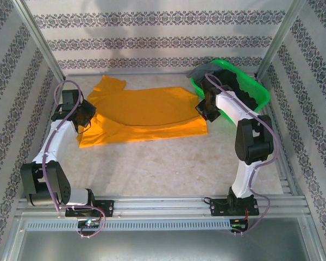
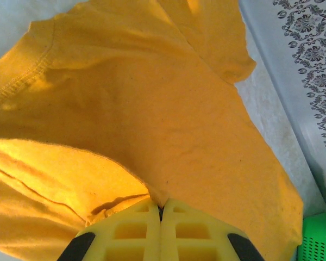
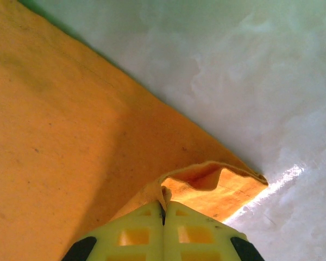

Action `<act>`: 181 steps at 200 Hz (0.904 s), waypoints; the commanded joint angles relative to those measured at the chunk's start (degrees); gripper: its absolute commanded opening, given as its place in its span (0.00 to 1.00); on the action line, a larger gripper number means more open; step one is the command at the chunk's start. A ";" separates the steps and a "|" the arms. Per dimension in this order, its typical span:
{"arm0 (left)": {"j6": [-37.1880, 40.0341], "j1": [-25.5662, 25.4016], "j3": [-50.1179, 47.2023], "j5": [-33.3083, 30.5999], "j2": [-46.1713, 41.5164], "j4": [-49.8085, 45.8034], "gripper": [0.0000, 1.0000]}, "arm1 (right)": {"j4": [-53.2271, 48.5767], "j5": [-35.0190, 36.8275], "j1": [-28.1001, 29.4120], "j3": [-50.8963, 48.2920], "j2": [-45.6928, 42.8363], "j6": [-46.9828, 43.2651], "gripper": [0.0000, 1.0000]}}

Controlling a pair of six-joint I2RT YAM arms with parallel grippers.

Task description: Fold and stack the t-shirts

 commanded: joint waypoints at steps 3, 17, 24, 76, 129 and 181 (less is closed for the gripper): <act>2.65 1.15 2.05 0.20 1.38 2.45 0.00 | -1.58 1.52 -0.42 2.44 1.99 -0.77 0.00; 2.63 1.34 2.39 0.26 2.38 2.65 0.00 | -1.64 1.52 -0.40 3.18 2.77 -0.74 0.00; 2.74 1.43 2.61 0.37 2.76 2.73 0.00 | -1.88 1.56 -0.49 3.62 3.19 -0.83 0.00; 3.40 2.22 3.78 0.93 5.85 3.77 0.00 | -2.75 2.05 -0.46 6.18 5.65 -0.82 0.00; 4.18 2.58 5.13 0.68 9.37 4.36 0.00 | -3.49 2.58 -0.50 8.62 7.82 -1.41 0.00; 5.66 3.34 6.45 0.15 9.58 1.83 0.41 | -3.76 0.79 -1.96 11.00 7.92 -6.50 0.36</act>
